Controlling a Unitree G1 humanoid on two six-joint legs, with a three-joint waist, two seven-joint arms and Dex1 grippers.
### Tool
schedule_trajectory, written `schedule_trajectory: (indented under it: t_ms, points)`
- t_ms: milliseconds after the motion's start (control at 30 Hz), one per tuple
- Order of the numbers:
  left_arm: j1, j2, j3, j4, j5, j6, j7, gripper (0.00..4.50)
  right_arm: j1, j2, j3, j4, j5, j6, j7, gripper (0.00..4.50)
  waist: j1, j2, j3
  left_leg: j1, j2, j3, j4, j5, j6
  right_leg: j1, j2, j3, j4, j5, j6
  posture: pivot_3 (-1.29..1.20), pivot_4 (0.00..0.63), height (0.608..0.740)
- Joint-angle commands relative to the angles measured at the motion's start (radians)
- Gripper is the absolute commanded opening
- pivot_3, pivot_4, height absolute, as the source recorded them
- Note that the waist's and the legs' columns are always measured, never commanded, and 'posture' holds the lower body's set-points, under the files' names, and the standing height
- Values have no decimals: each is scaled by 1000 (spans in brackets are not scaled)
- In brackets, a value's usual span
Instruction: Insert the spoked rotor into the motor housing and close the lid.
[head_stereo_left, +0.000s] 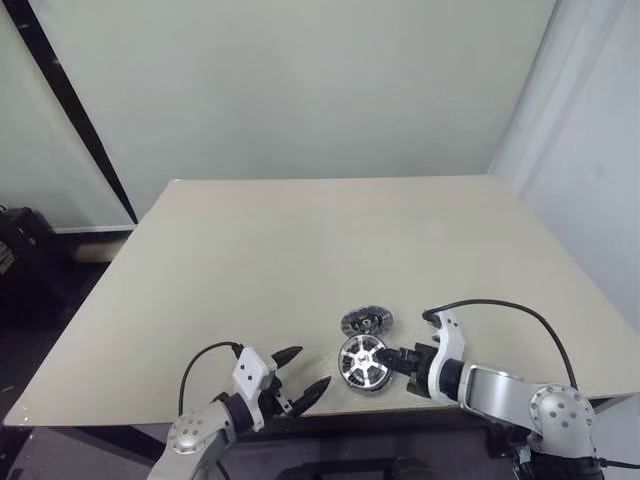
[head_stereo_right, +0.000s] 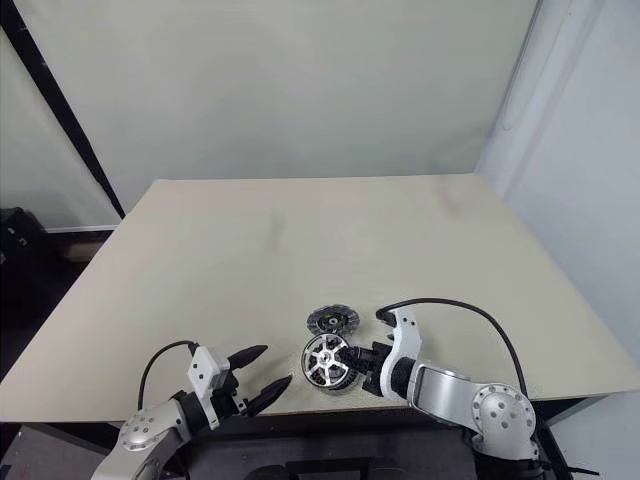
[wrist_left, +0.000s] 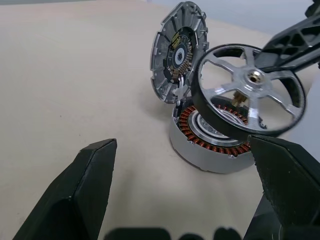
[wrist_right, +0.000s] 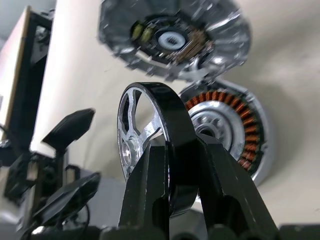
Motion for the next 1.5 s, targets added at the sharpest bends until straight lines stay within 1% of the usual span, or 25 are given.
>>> schedule_trajectory:
  t_ms: [33,400,900,967,1033,1133,1233,1400,1467,1500]
  points:
    - [-1,-1,6,-46,-6,-12,3,4500,-16,-6,11,-1,-12,-33,22,433,0,0,0,0,0,0,0,0,0,0,0,0,0,0,0,0,0,740]
    - [-2,2,11,-46,-7,-13,5,4500,-33,-5,45,44,-84,-54,61,433,0,0,0,0,0,0,0,0,0,0,0,0,0,0,0,0,0,740]
    - [-2,5,13,-50,-7,-11,10,4500,-39,11,44,71,-189,-57,108,433,0,0,0,0,0,0,0,0,0,0,0,0,0,0,0,0,0,740]
    - [-3,5,12,-50,-7,-11,11,4500,-42,6,45,65,-200,-54,114,1158,0,0,0,0,0,0,0,0,0,0,0,0,0,0,0,0,0,740]
    - [-3,4,11,-50,-6,-12,12,4500,-45,0,43,54,-205,-47,122,1612,0,0,0,0,0,0,0,0,0,0,0,0,0,0,0,0,0,740]
    - [-3,3,10,-50,-6,-12,13,4500,-50,-7,33,33,-204,-35,120,2710,0,0,0,0,0,0,0,0,0,0,0,0,0,0,0,0,0,740]
    - [-4,2,8,-50,-5,-12,13,4500,-54,-21,12,4,-189,-17,98,3680,1,0,0,0,0,0,0,0,0,0,0,0,0,0,0,0,0,740]
    - [-5,2,7,-49,-5,-11,13,4500,-66,-70,-24,-71,-102,22,81,3680,0,0,0,0,-1,0,0,0,0,0,0,0,0,0,0,0,0,740]
    - [-6,2,8,-48,-5,-11,13,4500,-82,-124,-2,-120,-137,22,138,3680,0,0,0,0,-1,0,0,0,0,0,0,0,0,0,0,0,0,740]
    - [-7,2,8,-47,-5,-11,12,4500,-87,-155,23,-146,-179,3,190,3680,0,0,0,0,-1,0,0,0,0,0,0,0,0,0,0,0,0,740]
